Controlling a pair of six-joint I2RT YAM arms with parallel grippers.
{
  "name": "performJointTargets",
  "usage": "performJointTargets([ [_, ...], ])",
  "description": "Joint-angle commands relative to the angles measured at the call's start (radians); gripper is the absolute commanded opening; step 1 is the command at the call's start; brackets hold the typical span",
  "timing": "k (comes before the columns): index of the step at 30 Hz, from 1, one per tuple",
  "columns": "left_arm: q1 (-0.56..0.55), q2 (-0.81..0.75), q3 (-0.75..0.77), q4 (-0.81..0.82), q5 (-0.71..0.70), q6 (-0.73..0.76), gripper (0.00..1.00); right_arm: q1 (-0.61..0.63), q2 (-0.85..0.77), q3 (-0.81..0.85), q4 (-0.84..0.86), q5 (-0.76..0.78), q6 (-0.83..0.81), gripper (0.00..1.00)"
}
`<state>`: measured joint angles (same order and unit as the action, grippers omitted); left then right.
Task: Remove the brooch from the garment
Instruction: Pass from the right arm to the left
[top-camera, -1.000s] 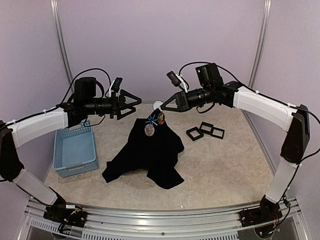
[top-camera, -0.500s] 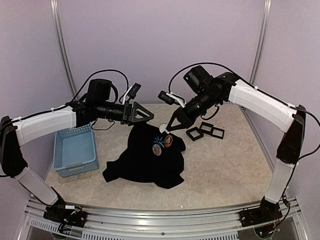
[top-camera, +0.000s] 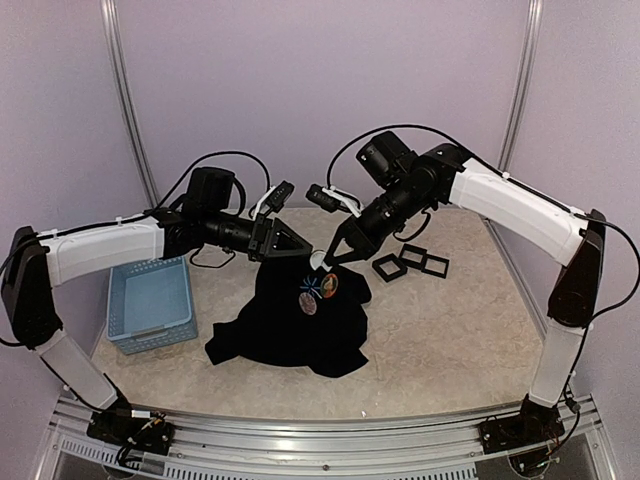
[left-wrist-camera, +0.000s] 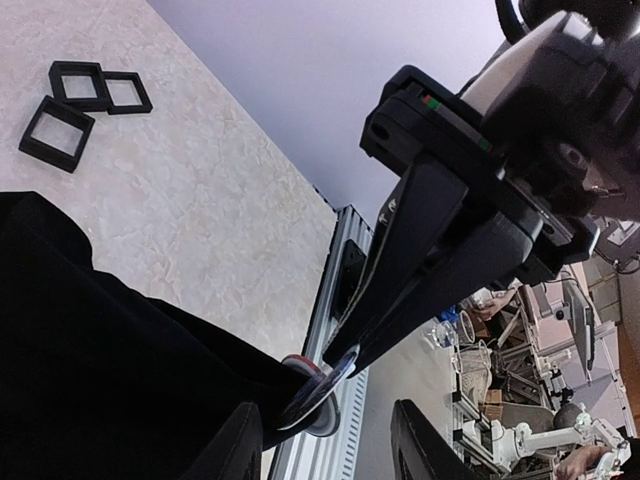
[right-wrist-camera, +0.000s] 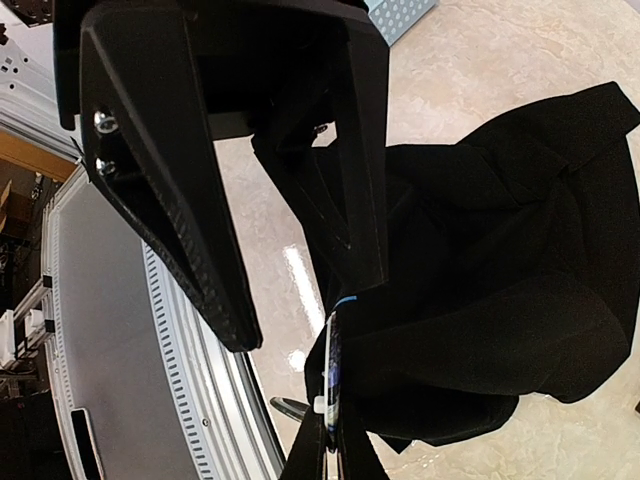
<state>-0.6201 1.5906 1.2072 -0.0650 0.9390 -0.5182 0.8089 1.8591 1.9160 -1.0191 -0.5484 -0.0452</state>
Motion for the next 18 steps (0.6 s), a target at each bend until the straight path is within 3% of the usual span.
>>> performJointTargets([
  [1, -0.012, 0.004, -0.026, 0.007, 0.056, 0.007, 0.42, 0.016, 0.018, 0.029, 0.030, -0.049, 0.035, 0.00],
  [9, -0.027, 0.025, -0.010, -0.033, 0.061, 0.032, 0.39, 0.028, 0.021, 0.022, 0.030, -0.067, 0.043, 0.00],
  [18, -0.032, 0.022, -0.012, -0.039, 0.069, 0.046, 0.26, 0.030, 0.014, 0.002, 0.032, -0.062, 0.042, 0.00],
])
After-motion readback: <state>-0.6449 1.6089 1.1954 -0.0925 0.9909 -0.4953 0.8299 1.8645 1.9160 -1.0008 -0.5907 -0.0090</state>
